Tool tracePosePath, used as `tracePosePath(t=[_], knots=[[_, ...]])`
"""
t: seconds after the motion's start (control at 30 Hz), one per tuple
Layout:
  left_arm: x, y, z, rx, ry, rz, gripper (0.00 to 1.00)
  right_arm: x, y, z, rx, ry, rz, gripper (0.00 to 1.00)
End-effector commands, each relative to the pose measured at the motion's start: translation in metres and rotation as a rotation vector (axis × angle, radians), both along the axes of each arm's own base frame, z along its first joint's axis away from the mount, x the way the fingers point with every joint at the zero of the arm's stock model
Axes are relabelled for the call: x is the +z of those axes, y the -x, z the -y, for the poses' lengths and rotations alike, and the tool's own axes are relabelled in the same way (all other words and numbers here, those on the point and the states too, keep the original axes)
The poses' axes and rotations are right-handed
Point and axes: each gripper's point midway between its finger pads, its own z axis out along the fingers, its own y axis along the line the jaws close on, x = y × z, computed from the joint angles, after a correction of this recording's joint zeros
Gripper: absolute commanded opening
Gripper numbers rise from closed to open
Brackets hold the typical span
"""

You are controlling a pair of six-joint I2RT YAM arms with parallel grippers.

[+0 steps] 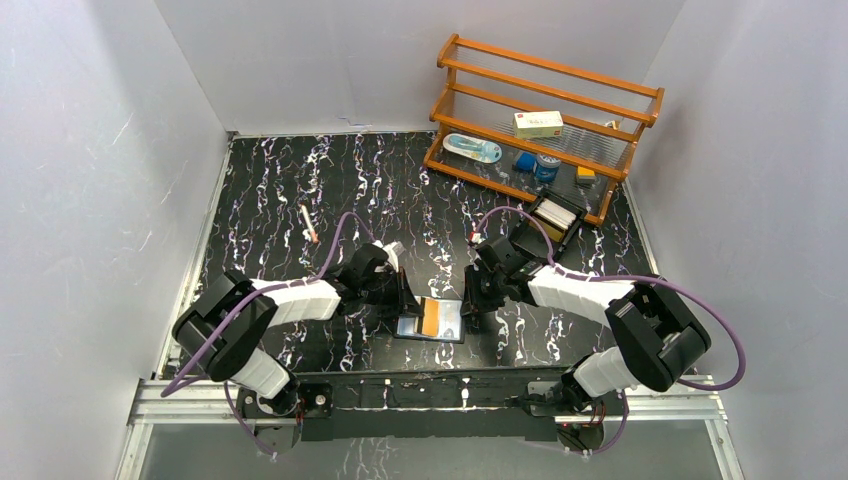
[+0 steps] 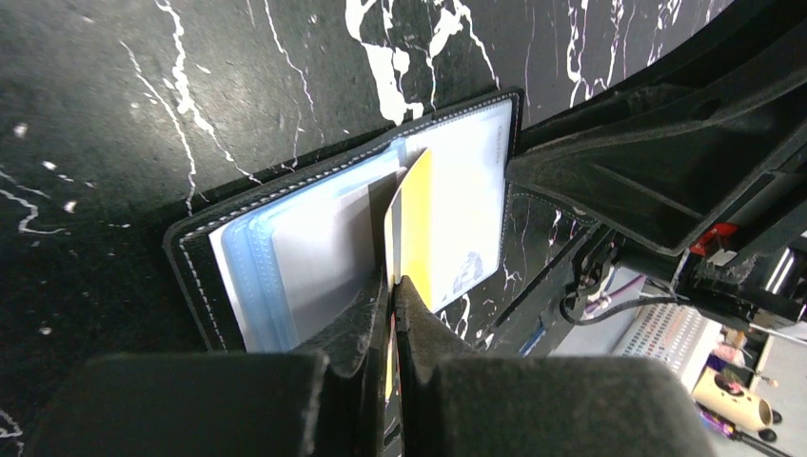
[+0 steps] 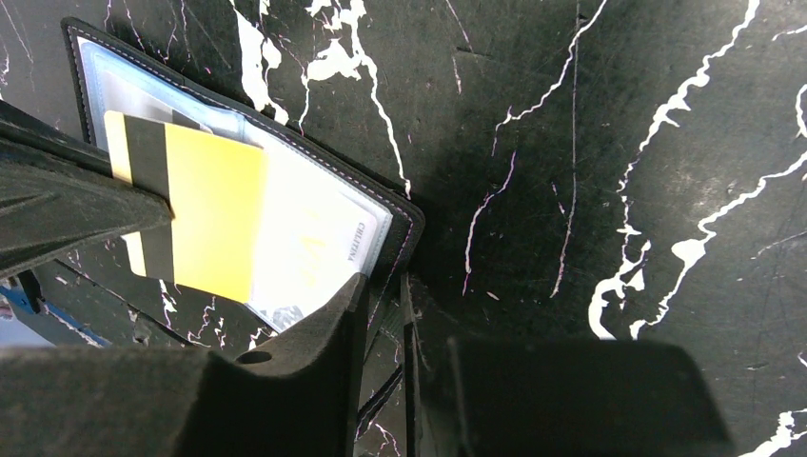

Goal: Put the credit cards into the card holder
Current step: Insert the credit card into the card slot.

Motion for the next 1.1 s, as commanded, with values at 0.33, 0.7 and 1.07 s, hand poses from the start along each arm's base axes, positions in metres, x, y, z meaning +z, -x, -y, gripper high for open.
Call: tracePosePath(t=[0.33,0.7,1.07], knots=[[-0.018,-0.005,-0.014,0.003,-0.087,0.063,0.0,-0.022,0.007,0.015,0.002,0.071,-0.006,0.27],[-0.021,0.01,-0.01,-0.041,-0.031,0.023,0.0,-0.024,0.007,0.013,-0.006,0.068,-0.016,0.27],[-0.018,0.023,-0.009,-0.052,-0.012,-0.061,0.0,-0.025,0.007,0.012,-0.018,0.065,-0.025,0.26]])
